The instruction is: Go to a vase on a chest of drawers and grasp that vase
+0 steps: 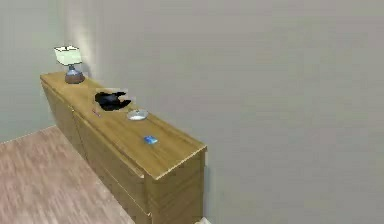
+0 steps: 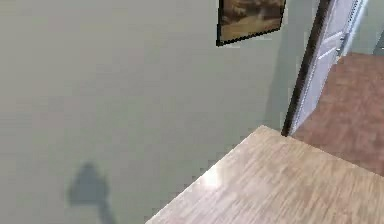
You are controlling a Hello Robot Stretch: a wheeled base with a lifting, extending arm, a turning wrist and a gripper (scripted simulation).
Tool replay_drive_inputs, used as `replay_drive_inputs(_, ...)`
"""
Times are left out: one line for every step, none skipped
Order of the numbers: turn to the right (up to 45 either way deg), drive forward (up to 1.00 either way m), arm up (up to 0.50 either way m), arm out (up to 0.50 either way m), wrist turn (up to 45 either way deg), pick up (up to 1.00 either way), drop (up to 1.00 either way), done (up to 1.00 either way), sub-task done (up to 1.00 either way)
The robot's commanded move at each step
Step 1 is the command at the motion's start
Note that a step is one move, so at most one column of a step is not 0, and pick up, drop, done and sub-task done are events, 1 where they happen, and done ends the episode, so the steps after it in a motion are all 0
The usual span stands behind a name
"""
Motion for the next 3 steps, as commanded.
replay_drive_inputs(-45.0, 0.0, 0.0, 0.0, 0.0, 0.0, 0.0, 0.0, 0.0)
replay_drive_inputs(-27.0, 0.0, 0.0, 0.0, 0.0, 0.0, 0.0, 0.0, 0.0)
replay_drive_inputs(0.0, 0.5, 0.0, 0.0, 0.0, 0.0, 0.0, 0.0, 0.0)
